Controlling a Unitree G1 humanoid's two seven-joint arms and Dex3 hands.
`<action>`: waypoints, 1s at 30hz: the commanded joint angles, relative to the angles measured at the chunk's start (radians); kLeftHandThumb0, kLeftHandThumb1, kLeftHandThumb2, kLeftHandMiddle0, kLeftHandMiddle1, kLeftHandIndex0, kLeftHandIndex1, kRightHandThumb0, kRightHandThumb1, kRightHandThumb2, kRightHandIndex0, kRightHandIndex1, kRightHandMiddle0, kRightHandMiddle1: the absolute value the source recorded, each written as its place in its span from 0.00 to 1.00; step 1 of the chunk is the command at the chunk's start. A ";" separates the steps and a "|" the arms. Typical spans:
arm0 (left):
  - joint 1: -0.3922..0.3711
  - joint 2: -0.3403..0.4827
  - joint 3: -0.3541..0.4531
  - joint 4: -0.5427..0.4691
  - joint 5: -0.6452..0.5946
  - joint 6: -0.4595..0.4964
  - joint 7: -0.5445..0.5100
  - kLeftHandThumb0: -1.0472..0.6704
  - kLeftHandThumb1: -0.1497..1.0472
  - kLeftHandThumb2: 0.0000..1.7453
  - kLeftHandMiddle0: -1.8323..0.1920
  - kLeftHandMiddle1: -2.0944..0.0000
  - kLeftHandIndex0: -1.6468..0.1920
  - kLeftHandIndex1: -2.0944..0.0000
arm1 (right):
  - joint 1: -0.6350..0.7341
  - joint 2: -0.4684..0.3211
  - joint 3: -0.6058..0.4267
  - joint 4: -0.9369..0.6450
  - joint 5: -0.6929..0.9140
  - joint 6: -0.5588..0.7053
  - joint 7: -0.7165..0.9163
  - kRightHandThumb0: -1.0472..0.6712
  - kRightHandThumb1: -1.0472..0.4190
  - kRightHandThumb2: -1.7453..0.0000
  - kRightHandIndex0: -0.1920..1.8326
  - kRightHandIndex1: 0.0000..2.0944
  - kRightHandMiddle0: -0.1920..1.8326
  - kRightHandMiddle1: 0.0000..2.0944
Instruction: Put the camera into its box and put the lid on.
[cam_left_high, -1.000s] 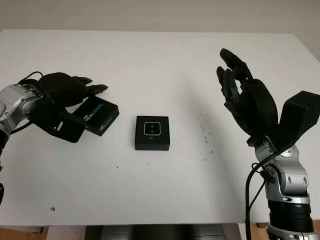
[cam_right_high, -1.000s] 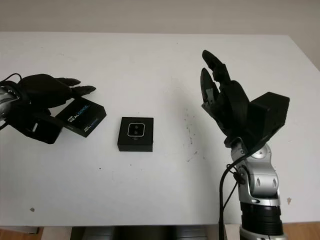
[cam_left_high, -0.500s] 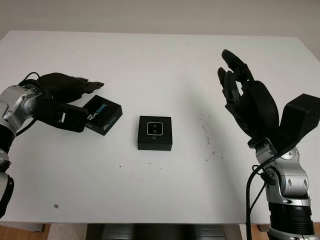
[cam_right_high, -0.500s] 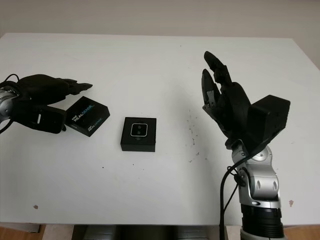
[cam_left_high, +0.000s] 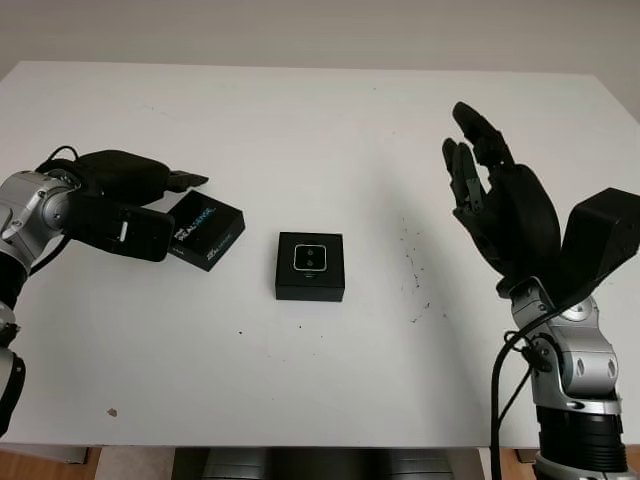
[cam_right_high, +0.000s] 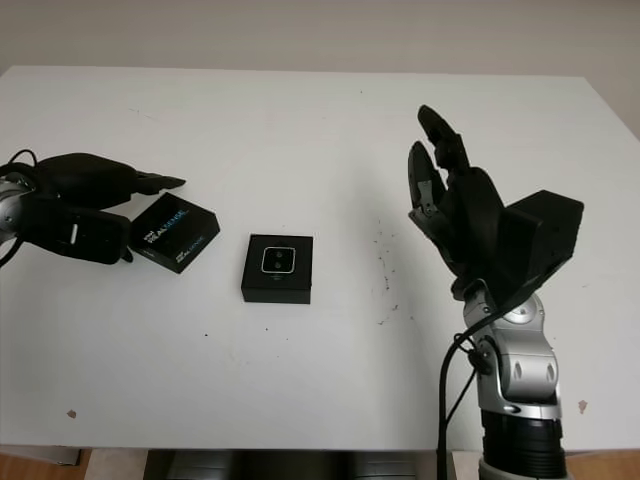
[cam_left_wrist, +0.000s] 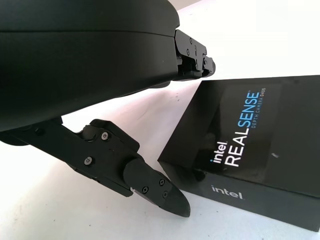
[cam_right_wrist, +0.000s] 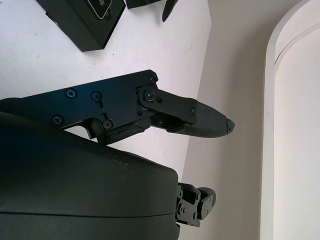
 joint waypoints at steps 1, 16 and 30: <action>0.061 -0.051 -0.029 -0.007 -0.006 -0.024 -0.013 0.33 0.83 0.03 0.83 0.98 0.84 0.97 | 0.007 0.001 -0.005 -0.021 0.002 0.003 -0.003 0.30 0.00 0.63 0.08 0.03 0.00 0.19; 0.054 -0.074 -0.049 0.010 0.013 -0.066 0.020 0.33 0.83 0.03 0.83 0.97 0.87 0.98 | 0.012 0.000 -0.007 -0.026 0.001 0.005 -0.004 0.30 0.00 0.64 0.09 0.03 0.00 0.22; 0.063 -0.097 -0.083 0.064 0.060 -0.115 0.167 0.34 0.86 0.03 0.99 0.33 0.94 0.41 | 0.027 0.000 -0.017 -0.061 0.025 0.043 -0.015 0.30 0.00 0.63 0.09 0.03 0.00 0.20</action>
